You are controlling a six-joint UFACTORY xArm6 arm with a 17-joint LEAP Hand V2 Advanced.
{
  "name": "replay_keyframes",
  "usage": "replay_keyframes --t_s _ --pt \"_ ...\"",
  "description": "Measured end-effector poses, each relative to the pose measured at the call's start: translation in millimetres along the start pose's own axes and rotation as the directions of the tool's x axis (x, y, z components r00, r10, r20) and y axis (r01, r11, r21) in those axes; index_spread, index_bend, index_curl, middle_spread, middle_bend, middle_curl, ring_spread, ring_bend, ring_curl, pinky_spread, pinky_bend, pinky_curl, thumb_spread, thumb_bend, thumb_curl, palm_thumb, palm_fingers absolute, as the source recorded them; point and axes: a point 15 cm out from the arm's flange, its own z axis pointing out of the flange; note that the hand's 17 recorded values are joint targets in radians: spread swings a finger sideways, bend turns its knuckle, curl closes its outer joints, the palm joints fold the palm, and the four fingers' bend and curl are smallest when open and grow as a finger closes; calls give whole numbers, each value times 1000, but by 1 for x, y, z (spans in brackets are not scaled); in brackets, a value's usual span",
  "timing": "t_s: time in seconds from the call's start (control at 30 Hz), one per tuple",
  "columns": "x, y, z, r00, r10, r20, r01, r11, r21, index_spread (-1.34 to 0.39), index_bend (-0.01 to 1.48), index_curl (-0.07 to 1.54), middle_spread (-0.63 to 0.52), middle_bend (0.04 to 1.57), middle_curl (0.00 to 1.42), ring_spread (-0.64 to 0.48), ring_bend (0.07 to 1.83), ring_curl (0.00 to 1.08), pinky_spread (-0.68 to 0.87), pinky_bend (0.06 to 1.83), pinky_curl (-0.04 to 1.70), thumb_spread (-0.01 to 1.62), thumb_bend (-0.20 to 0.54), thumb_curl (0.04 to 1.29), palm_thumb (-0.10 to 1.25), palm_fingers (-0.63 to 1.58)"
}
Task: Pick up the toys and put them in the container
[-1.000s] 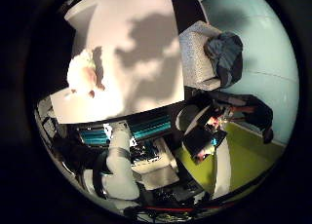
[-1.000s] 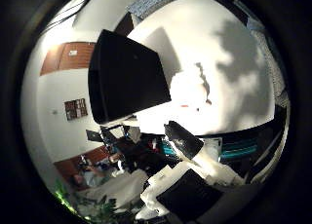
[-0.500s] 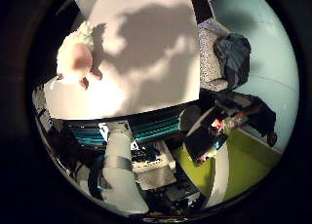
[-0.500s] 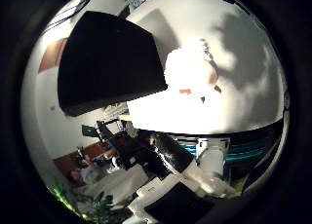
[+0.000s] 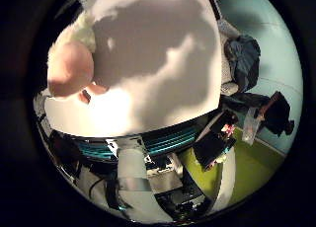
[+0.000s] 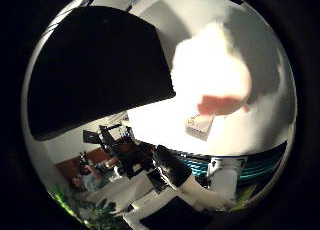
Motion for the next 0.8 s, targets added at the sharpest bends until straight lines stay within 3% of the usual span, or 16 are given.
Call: replay_keyframes --t_s 0.6,0.73,0.8 --pt "-26 -3 52 999 -48 -13 47 994 -97 -135 154 251 230 192 318 284 391 257 476 591 304 1098 -23 300 469 18" --pt "-32 -1 65 998 -61 -18 59 991 -123 -110 141 241 189 270 339 249 465 264 462 567 284 1098 -19 306 483 184" --pt "-33 3 70 998 -64 -23 60 987 -148 -98 139 238 124 333 357 175 600 291 429 548 271 1096 -18 310 503 332"
